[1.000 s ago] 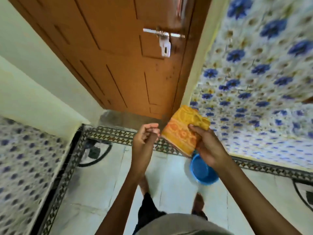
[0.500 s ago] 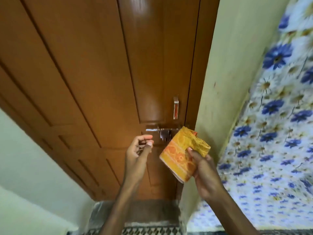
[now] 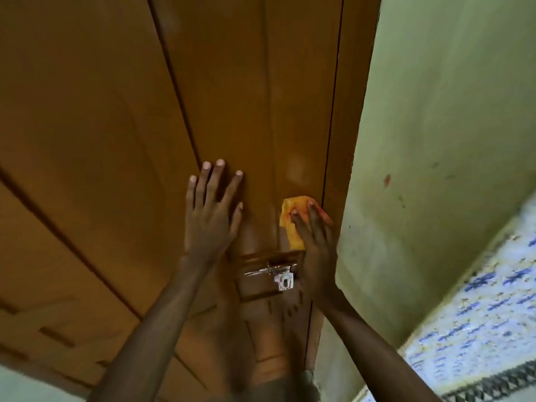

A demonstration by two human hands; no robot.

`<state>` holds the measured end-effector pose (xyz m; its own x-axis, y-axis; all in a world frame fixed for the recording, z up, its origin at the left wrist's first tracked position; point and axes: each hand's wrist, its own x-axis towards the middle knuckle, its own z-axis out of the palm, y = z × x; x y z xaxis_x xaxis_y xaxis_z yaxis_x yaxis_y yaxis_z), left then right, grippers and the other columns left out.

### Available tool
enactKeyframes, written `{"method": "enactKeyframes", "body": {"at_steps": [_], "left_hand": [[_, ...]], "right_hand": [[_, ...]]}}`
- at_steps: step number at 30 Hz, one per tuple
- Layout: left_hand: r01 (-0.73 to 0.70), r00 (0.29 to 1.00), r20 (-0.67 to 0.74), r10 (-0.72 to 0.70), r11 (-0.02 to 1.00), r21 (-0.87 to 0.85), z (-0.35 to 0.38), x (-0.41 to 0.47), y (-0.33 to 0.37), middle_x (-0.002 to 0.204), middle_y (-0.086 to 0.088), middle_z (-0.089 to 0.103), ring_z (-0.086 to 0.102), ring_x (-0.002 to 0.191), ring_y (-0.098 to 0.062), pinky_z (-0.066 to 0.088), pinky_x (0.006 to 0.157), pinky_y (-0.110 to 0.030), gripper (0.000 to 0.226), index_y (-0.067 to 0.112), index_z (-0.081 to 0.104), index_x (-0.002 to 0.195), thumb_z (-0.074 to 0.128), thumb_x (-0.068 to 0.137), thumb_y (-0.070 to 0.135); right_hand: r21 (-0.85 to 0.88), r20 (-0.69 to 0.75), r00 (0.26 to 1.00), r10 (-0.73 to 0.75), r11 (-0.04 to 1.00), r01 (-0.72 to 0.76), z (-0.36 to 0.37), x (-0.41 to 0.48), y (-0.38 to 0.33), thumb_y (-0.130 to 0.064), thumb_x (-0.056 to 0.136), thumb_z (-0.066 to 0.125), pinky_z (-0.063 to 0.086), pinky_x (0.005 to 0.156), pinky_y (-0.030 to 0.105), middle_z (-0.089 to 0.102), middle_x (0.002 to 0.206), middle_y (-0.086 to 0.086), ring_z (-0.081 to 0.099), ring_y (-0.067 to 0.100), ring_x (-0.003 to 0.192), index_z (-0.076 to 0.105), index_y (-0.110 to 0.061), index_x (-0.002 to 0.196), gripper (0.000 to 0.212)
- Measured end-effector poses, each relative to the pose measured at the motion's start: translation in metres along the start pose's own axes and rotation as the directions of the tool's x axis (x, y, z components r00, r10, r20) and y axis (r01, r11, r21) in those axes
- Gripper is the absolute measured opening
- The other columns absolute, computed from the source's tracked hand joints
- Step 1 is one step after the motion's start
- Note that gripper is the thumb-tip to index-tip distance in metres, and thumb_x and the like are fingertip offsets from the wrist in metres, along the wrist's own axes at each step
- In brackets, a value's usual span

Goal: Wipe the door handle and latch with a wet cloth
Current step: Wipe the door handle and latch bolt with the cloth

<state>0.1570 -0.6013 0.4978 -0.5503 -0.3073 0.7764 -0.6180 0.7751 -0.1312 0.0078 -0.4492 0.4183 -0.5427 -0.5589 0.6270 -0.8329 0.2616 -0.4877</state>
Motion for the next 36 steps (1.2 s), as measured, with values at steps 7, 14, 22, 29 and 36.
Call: {"method": "enactKeyframes", "body": {"at_steps": [7,14,22,29,36], "left_hand": [[-0.121,0.968,-0.204,0.143,0.986,0.114,0.050,-0.009,-0.021,0.168,-0.005,0.002,0.002,0.155,-0.023,0.000,0.125,-0.048,0.065,0.025,0.032,0.157,0.052,0.099,0.045],[-0.137,0.949,-0.269,0.167,0.983,0.126,0.061,-0.010,-0.024,0.168,-0.007,0.005,0.004,0.155,-0.023,0.001,0.125,-0.048,0.066,0.026,0.029,0.158,0.049,0.099,0.047],[-0.145,0.937,-0.300,0.180,0.980,0.137,0.063,-0.009,-0.026,0.168,-0.007,0.002,0.002,0.155,-0.024,-0.003,0.125,-0.047,0.065,0.026,0.028,0.159,0.047,0.100,0.047],[-0.154,0.927,-0.319,0.198,0.976,0.156,0.064,-0.009,-0.026,0.168,-0.008,0.007,0.005,0.155,-0.025,-0.001,0.126,-0.047,0.067,0.025,0.029,0.158,0.049,0.099,0.049],[-0.152,0.927,-0.315,0.204,0.971,0.183,0.064,-0.009,-0.027,0.167,-0.009,0.008,0.004,0.155,-0.026,-0.002,0.125,-0.048,0.067,0.023,0.032,0.157,0.051,0.099,0.049]], "right_hand": [[0.131,-0.198,0.975,0.100,0.989,-0.075,0.029,-0.017,-0.007,-0.043,0.101,0.033,0.048,0.097,0.060,0.030,0.158,0.000,0.037,0.034,0.138,0.038,-0.022,0.146,0.050],[0.061,-0.307,0.930,0.200,0.980,-0.191,0.033,-0.008,-0.017,-0.017,0.092,0.061,0.059,0.080,0.047,0.053,0.143,0.010,0.058,0.034,0.114,0.050,-0.017,0.135,0.044],[-0.128,-0.180,0.984,-0.010,0.992,-0.014,0.002,0.007,0.005,-0.029,0.087,0.066,0.058,0.081,0.041,0.062,0.133,0.010,0.061,0.032,0.110,0.057,-0.018,0.131,0.047],[-0.078,-0.199,0.980,0.000,0.997,-0.016,0.028,-0.027,0.004,-0.028,0.098,0.049,0.052,0.090,0.041,0.044,0.149,0.013,0.052,0.039,0.123,0.042,-0.018,0.142,0.046],[0.042,-0.191,0.980,0.062,0.998,-0.055,0.040,-0.061,0.027,-0.015,0.089,0.068,0.059,0.086,0.048,0.054,0.141,0.008,0.054,0.029,0.121,0.037,-0.033,0.148,0.069]]}}
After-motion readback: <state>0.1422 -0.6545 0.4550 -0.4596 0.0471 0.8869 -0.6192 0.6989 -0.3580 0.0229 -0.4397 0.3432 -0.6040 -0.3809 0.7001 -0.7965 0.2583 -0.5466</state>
